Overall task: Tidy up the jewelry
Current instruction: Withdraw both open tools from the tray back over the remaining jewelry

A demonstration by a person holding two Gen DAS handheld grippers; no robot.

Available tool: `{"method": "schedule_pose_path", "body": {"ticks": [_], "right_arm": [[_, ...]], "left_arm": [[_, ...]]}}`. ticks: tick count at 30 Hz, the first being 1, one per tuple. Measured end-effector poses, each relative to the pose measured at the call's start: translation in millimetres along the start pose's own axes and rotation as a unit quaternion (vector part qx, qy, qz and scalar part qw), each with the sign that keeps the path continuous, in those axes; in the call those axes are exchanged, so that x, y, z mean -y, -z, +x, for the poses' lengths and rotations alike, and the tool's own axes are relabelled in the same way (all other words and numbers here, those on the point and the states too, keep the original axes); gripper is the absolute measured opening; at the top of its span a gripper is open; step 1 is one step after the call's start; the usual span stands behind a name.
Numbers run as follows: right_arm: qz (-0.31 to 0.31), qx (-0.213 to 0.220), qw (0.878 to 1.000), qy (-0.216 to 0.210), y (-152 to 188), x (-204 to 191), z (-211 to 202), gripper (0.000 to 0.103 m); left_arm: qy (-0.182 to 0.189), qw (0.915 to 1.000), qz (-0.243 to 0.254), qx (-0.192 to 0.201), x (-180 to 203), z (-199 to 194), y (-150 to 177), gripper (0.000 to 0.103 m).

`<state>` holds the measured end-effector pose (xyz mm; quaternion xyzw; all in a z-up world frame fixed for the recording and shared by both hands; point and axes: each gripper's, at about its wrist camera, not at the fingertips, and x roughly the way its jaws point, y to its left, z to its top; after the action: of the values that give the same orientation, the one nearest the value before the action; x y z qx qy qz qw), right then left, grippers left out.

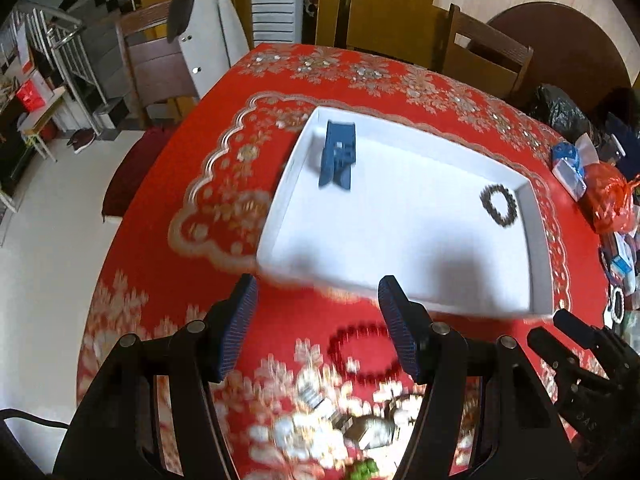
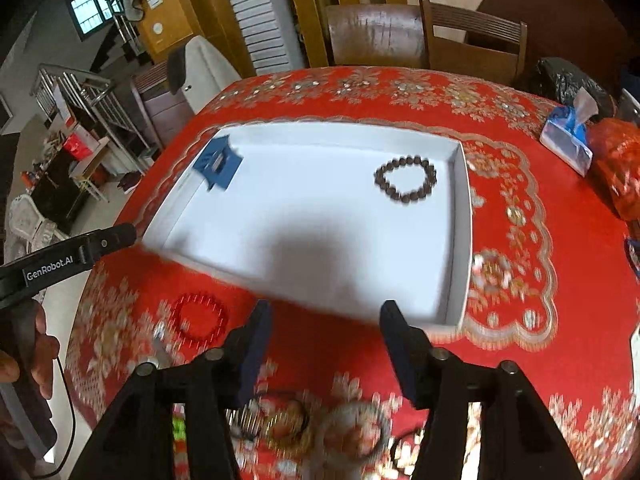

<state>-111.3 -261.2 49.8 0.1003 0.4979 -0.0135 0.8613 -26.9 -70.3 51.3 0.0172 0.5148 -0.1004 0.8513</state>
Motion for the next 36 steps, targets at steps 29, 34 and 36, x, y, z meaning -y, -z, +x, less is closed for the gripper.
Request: {"method": "schedule_pose_path", "body": {"ticks": [29,34,36], "right_arm": [[-0.018,-0.003,1.0,-0.005,118.6,-3.0,-66.5,0.058],[-0.016,-0.001,1.0,-0.006,123.5,-4.6,-69.2,0.059],[-0.015,-0.003,1.0,-0.006,124.5,-4.8,-68.8,0.059]], "left_arm": [[-0.024,0.9996,-0.011,0.009,11.9,-60.2,127.3,0.063],[-0.026,0.9995,-0.014,0.006,8.1,-61.1,134.2,0.063],[-0.03,0.9995,-0.012,0.007,7.0,-62.0,135.9,0.063]]}}
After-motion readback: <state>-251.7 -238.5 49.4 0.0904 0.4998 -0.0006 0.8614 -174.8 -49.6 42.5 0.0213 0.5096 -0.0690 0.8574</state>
